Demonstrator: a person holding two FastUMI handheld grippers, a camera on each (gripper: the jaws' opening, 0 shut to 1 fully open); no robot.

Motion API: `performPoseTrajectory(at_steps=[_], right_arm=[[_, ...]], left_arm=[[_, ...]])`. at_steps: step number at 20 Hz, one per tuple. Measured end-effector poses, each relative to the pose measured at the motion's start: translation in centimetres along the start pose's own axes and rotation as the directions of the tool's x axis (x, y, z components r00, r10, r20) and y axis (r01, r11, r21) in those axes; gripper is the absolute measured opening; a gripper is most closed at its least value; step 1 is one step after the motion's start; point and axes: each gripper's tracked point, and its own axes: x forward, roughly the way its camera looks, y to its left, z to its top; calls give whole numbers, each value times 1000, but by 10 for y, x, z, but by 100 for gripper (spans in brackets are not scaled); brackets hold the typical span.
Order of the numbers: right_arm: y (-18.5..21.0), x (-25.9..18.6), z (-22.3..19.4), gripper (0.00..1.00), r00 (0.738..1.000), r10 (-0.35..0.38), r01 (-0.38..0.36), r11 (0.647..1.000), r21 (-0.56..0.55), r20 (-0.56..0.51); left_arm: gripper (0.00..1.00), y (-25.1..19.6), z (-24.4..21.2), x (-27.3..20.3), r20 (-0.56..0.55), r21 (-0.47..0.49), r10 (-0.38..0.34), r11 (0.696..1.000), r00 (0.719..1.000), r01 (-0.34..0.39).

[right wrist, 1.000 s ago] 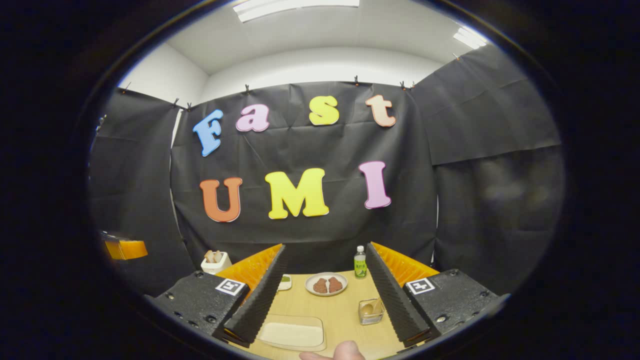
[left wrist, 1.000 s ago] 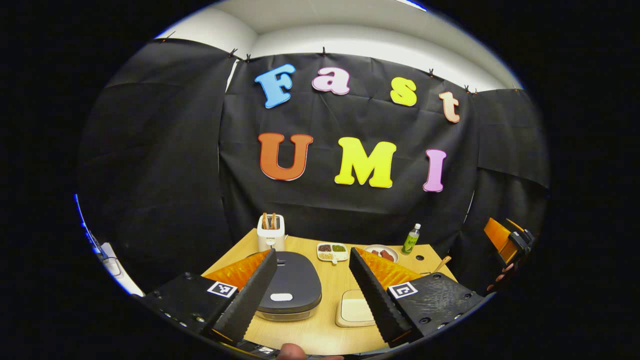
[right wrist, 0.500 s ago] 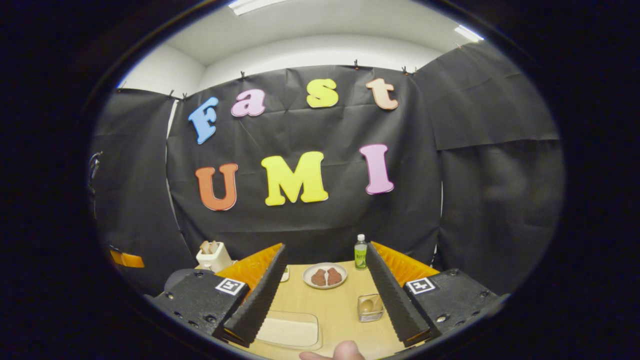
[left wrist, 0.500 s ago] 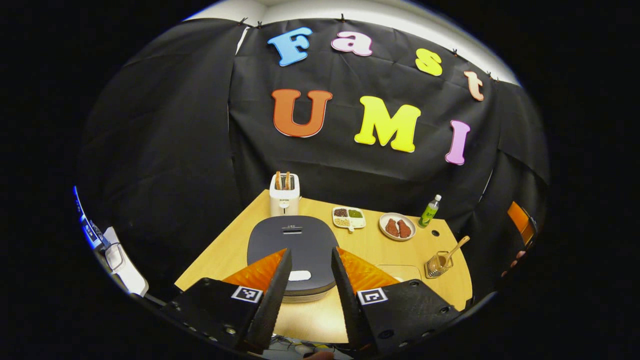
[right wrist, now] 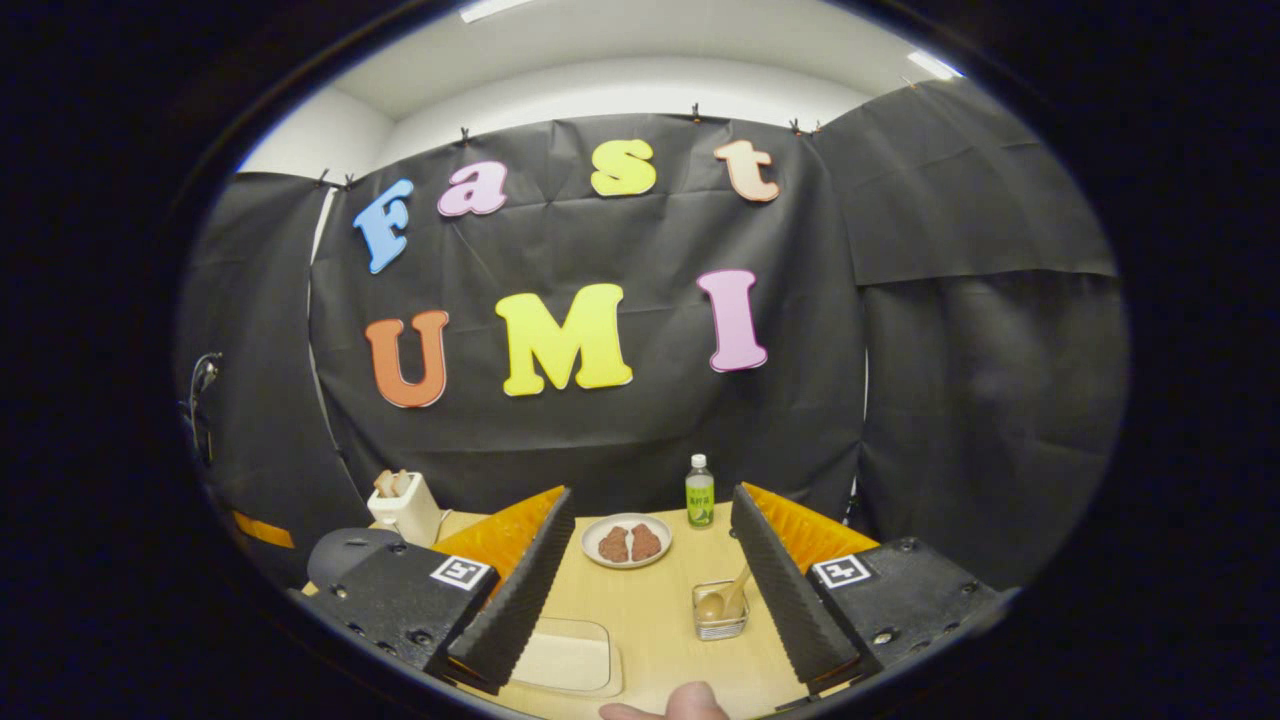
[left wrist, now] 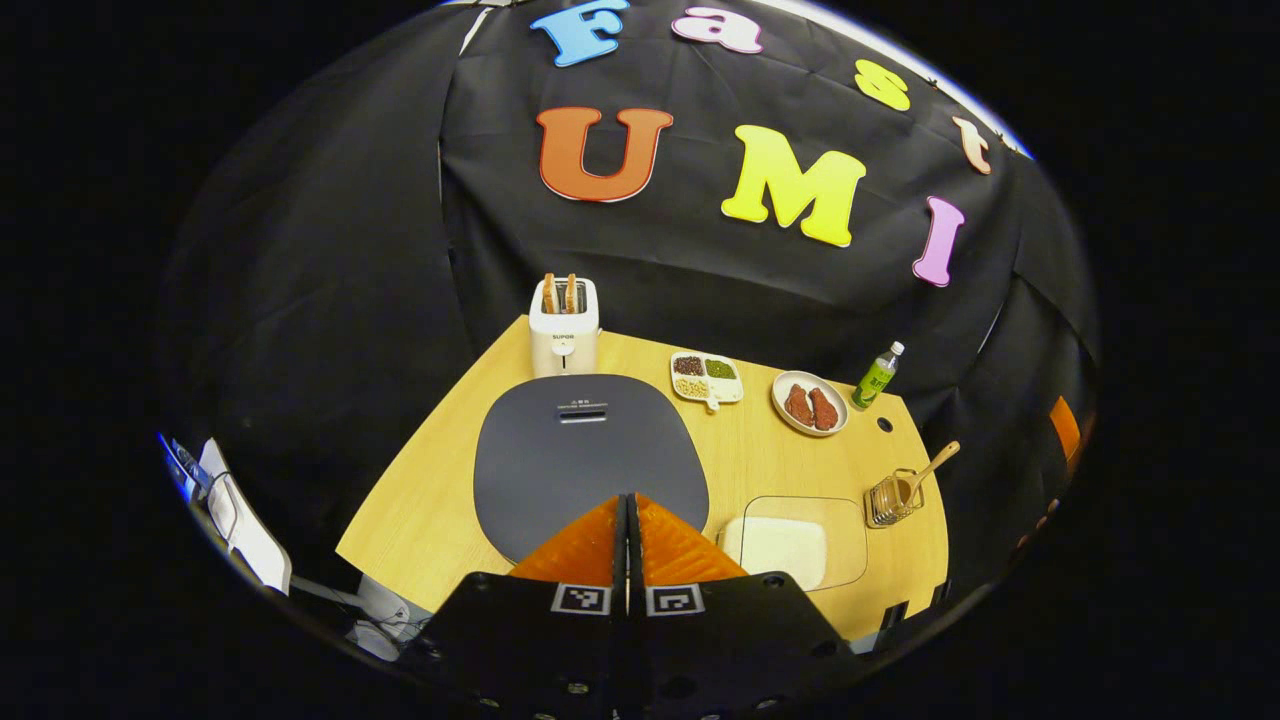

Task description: Close the left gripper, press the button to open the rice cooker; take a wooden spoon from the chopstick holder with the right hand, scoop a spoonful of rice and pour it into the rice cooker, then put the wooden spoon back into the chopstick holder.

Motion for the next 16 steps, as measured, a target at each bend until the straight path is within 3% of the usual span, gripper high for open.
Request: performPoseTrajectory(at_steps=[5,6,7,16], right_arm=[[-10,-4,-10,100,999,-34,34,999,-22,-24],[-12,-4,-11,100,999,-42,41,999,-30,-26],[-16,-5,-9,100,998,-50,49,998,-34,-27],[-25,-10,-10,100,996,-79,78,996,-45,-27]], left_arm=[[0,15,-29,40,-110,-28,3,1000,994,-6],[8,15,-33,46,-127,-35,-3,999,992,-1],[0,17,-35,51,-133,-40,-3,999,991,-3],[0,18,-57,69,-194,-65,-39,998,980,26]])
